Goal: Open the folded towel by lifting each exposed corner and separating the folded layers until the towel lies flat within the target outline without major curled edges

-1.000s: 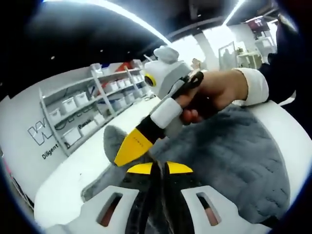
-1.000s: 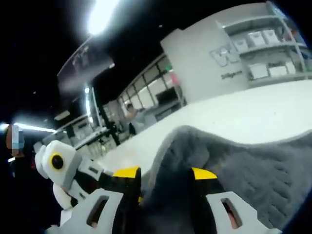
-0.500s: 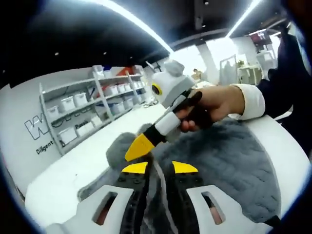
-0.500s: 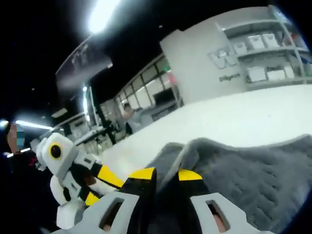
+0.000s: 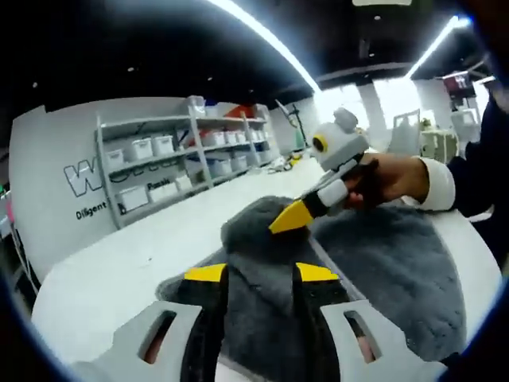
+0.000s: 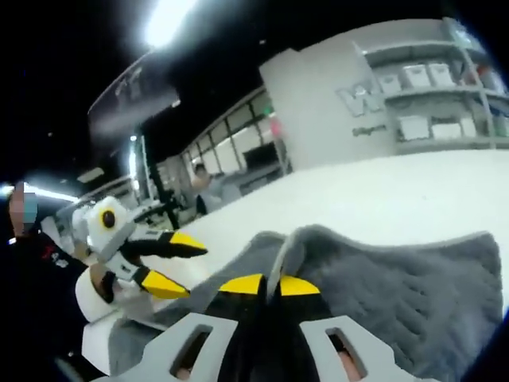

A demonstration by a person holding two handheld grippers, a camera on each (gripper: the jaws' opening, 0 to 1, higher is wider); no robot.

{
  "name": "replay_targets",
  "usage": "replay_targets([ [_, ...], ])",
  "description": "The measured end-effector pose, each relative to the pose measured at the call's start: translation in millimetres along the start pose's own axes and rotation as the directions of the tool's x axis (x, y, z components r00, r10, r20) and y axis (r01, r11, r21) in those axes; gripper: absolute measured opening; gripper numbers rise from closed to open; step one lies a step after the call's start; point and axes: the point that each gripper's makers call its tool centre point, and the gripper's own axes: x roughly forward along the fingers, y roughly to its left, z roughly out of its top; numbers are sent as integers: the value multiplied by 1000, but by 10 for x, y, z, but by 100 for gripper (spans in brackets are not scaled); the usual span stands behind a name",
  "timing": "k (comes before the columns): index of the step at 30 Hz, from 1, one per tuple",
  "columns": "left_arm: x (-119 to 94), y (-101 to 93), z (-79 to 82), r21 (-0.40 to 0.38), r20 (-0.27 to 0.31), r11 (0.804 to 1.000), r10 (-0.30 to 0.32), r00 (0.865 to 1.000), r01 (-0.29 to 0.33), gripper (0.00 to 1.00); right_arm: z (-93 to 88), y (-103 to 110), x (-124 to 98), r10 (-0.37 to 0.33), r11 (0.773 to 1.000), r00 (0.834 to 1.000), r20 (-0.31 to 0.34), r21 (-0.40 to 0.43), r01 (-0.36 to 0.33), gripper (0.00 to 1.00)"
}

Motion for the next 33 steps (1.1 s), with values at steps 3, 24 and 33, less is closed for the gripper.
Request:
replay_targets([
  [3, 25, -8, -68, -35, -21, 999, -2, 1000, 2, 39, 25, -64, -38, -13, 1000, 1000, 1, -13, 13, 0],
  [24, 15, -90, -350, -66, -122, 986, -157, 980, 150, 63, 161, -558, -225, -38, 998, 999, 10, 41, 38, 0],
  [33, 24, -173, -357, -101, -114, 970, -232, 966, 221, 72, 213, -624, -285, -19, 998, 1000, 17, 68, 17, 0],
])
